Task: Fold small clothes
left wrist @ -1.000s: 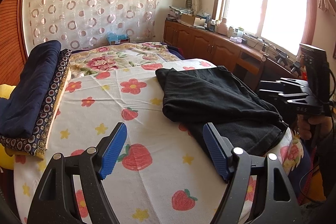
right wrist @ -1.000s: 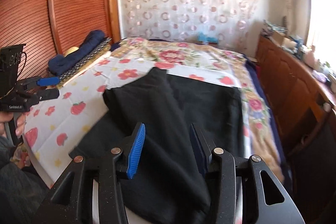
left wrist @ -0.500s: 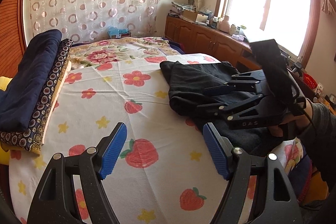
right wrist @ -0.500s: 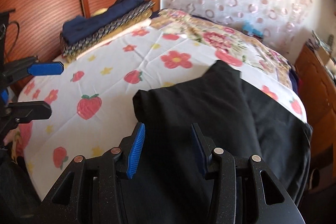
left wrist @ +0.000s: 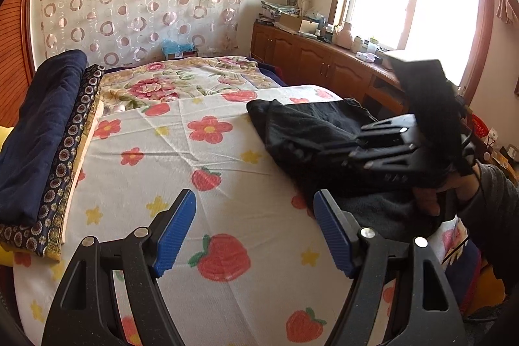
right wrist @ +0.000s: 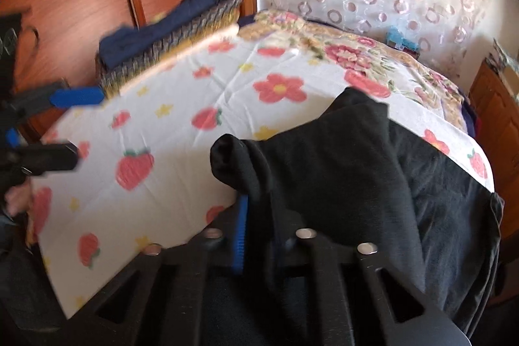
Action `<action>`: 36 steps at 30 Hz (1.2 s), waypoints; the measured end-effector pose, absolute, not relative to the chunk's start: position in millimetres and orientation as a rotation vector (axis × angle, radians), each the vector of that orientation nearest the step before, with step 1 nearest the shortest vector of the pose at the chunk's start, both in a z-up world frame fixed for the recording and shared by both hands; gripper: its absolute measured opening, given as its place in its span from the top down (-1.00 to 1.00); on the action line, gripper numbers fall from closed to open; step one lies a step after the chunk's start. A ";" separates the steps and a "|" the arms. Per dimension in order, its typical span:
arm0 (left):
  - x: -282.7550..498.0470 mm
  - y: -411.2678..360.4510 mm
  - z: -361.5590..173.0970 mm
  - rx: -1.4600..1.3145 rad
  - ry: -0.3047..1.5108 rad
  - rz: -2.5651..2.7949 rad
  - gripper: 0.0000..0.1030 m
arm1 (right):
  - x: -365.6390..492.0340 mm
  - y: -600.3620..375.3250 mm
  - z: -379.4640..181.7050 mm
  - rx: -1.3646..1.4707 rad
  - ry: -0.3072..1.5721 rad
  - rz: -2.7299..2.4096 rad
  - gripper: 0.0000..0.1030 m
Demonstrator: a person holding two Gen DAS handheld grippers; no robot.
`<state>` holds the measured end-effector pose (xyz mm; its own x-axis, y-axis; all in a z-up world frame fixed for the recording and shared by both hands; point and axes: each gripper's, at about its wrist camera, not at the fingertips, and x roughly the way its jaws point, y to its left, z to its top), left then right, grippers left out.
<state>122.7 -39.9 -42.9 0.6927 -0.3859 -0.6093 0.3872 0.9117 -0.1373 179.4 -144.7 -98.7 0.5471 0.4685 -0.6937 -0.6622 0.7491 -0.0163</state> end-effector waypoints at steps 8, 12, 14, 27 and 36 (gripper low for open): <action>151.5 -58.8 -47.4 0.018 0.714 -0.464 -0.48 | 180.4 -212.8 -42.5 -0.188 0.575 0.582 0.80; 161.8 -71.7 -52.8 0.032 0.736 -0.482 -0.48 | 196.3 -256.9 -28.1 -0.180 0.557 0.469 0.81; 166.2 -77.7 -57.9 0.033 0.753 -0.492 -0.48 | 205.1 -277.8 -25.4 -0.186 0.557 0.393 0.81; 187.1 -91.7 -75.5 0.051 0.817 -0.498 -0.48 | 247.4 -317.0 -67.6 -0.112 0.684 0.172 0.29; 197.4 -99.1 -77.6 0.062 0.821 -0.498 -0.48 | 286.2 -330.5 -81.6 -0.140 0.748 0.171 0.28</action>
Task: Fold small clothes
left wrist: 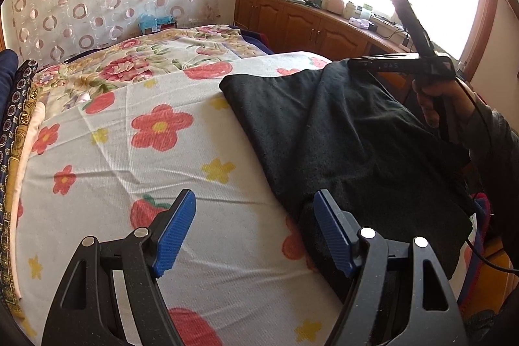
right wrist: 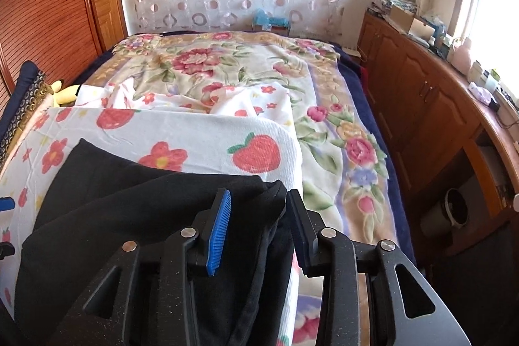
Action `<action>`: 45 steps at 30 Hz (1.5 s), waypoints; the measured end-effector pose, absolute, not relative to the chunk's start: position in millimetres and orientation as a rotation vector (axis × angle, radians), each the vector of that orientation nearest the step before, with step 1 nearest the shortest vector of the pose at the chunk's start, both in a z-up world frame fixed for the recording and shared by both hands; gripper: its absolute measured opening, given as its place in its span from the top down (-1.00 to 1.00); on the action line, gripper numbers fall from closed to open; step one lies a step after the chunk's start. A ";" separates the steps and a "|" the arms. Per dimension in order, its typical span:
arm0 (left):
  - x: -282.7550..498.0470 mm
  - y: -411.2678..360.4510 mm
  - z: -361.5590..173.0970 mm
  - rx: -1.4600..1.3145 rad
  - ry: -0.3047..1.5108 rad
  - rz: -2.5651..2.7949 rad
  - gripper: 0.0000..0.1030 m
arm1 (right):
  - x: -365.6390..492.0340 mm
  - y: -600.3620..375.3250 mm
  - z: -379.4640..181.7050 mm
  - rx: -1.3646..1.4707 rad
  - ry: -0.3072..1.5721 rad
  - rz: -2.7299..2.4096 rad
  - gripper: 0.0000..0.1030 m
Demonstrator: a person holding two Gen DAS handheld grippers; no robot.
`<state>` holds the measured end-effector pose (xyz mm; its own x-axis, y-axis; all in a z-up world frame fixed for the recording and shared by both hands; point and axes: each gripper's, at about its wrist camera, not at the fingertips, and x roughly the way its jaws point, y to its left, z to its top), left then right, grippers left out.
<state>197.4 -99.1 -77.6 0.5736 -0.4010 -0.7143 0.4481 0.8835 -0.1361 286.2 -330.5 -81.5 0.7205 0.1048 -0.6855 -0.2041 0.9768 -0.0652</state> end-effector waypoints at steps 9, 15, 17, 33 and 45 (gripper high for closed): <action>224.4 -106.3 -71.0 0.081 0.807 -0.482 -0.48 | 281.2 -346.0 -60.8 -0.107 0.664 0.178 0.90; 263.3 -123.0 -67.2 0.123 0.800 -0.494 -0.47 | 281.9 -353.3 -69.1 -0.107 0.691 0.143 0.90; 276.8 -128.8 -68.6 0.132 0.807 -0.499 -0.36 | 282.3 -353.1 -67.9 -0.114 0.693 0.145 0.90; 336.7 -144.2 -65.3 0.070 0.811 -0.528 0.90 | 282.7 -351.8 -60.5 -0.135 0.681 0.191 0.90; 293.6 -152.7 -45.0 0.178 0.755 -0.500 0.17 | 243.1 -353.2 -50.3 -0.117 0.666 0.174 0.60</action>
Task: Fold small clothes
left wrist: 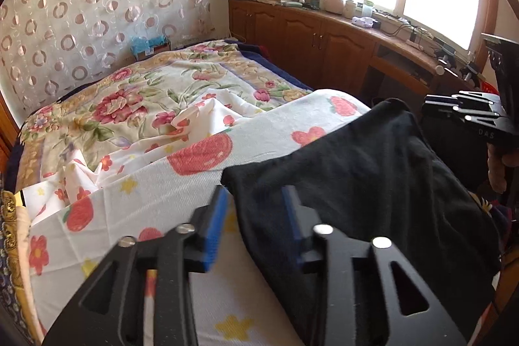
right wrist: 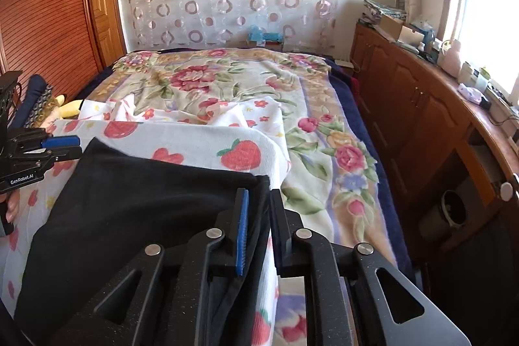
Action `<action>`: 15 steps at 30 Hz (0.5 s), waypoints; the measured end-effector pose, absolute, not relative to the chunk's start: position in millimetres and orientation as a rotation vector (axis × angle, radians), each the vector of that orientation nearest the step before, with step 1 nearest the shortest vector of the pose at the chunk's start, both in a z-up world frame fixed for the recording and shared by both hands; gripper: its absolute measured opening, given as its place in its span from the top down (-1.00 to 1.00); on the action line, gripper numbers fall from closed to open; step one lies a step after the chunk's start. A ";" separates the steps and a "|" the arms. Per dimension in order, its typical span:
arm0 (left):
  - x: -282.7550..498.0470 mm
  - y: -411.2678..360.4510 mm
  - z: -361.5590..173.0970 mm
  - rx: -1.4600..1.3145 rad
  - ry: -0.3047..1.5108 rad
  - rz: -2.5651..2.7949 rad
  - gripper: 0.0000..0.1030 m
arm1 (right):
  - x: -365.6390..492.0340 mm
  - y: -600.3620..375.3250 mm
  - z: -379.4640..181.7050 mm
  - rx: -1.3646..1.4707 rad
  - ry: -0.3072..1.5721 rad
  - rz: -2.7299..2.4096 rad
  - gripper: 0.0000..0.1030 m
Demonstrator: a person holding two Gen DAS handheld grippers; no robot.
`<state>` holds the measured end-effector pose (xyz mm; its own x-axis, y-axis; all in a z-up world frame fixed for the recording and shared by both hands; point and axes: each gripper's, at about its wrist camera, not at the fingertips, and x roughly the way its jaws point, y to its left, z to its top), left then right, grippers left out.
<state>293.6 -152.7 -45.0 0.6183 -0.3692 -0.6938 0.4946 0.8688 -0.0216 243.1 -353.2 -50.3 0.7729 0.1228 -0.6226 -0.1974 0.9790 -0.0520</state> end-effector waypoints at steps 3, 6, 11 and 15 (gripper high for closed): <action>271.0 -151.7 -37.0 0.176 0.741 -0.509 -0.30 | 214.5 -352.7 -50.5 -0.125 0.654 0.186 0.28; 249.6 -148.2 -31.9 0.157 0.725 -0.522 -0.50 | 185.0 -352.4 -54.7 -0.132 0.652 0.191 0.26; 216.8 -144.4 -34.7 0.146 0.739 -0.535 -0.52 | 139.2 -352.2 -63.0 -0.116 0.667 0.207 0.26; 188.4 -138.4 -44.7 0.141 0.760 -0.543 -0.52 | 104.9 -352.8 -72.4 -0.101 0.682 0.215 0.26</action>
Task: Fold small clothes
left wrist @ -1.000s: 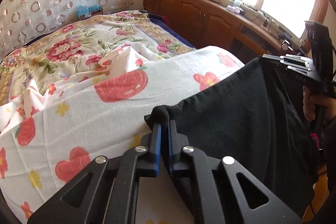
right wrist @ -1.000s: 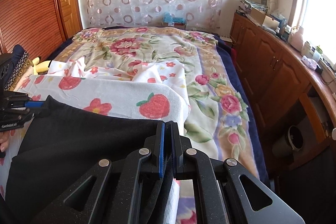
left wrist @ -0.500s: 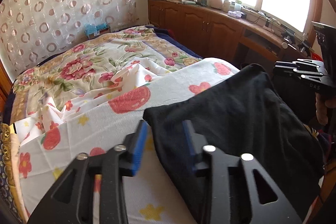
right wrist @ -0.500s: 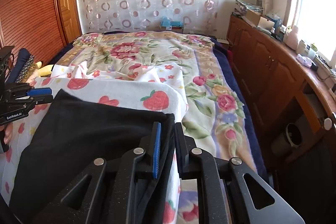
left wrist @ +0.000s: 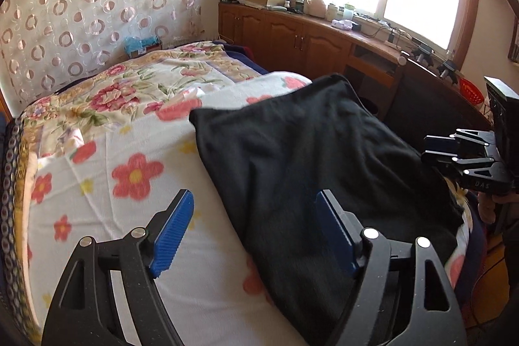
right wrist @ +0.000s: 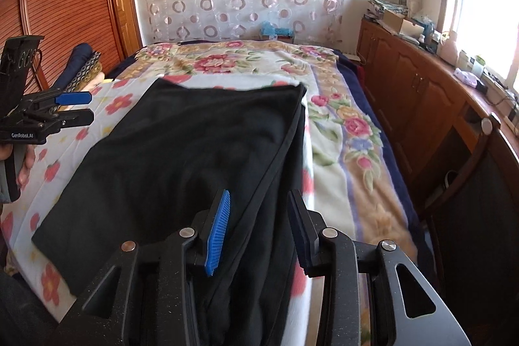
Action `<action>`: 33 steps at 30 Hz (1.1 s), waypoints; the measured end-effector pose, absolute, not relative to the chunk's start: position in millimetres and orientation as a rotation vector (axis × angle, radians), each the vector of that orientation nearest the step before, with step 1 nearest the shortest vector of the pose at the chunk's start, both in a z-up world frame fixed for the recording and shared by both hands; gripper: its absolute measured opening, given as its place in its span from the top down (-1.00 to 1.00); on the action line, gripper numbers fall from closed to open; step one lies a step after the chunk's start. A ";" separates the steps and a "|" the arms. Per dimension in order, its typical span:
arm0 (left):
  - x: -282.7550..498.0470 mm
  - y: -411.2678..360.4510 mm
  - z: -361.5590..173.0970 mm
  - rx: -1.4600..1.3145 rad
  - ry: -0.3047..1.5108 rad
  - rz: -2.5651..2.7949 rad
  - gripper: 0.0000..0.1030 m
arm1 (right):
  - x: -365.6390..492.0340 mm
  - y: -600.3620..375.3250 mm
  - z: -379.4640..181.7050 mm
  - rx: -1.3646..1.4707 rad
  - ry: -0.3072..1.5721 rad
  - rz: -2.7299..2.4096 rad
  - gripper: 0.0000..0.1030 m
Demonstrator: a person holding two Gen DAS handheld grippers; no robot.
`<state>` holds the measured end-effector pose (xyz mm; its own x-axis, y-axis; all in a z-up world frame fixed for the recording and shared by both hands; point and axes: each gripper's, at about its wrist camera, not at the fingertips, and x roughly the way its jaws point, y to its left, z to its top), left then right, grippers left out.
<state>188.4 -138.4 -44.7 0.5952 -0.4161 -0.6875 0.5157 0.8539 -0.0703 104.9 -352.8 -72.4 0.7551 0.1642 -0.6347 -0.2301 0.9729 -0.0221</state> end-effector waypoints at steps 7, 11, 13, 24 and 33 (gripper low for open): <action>137.2 -129.1 -68.1 0.148 0.796 -0.548 -0.52 | 69.2 -354.8 -80.6 -0.102 0.729 0.237 0.26; 118.0 -125.5 -74.8 0.133 0.809 -0.538 -0.52 | 60.3 -359.3 -77.3 -0.100 0.740 0.236 0.26; 108.8 -125.7 -76.5 0.132 0.814 -0.538 -0.52 | 57.2 -359.1 -77.2 -0.099 0.745 0.237 0.26; 95.2 -119.9 -81.9 0.083 0.826 -0.541 -0.52 | 50.8 -353.1 -81.4 -0.140 0.761 0.288 0.86; 89.5 -126.6 -90.5 0.035 0.869 -0.634 -0.39 | 36.4 -368.9 -66.3 -0.131 0.736 0.270 0.89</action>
<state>89.5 -126.6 -90.5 0.4753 -0.5048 -0.7206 0.5321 0.8172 -0.2215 36.4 -368.9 -66.3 0.7085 0.1968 -0.6778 -0.2881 0.9573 -0.0232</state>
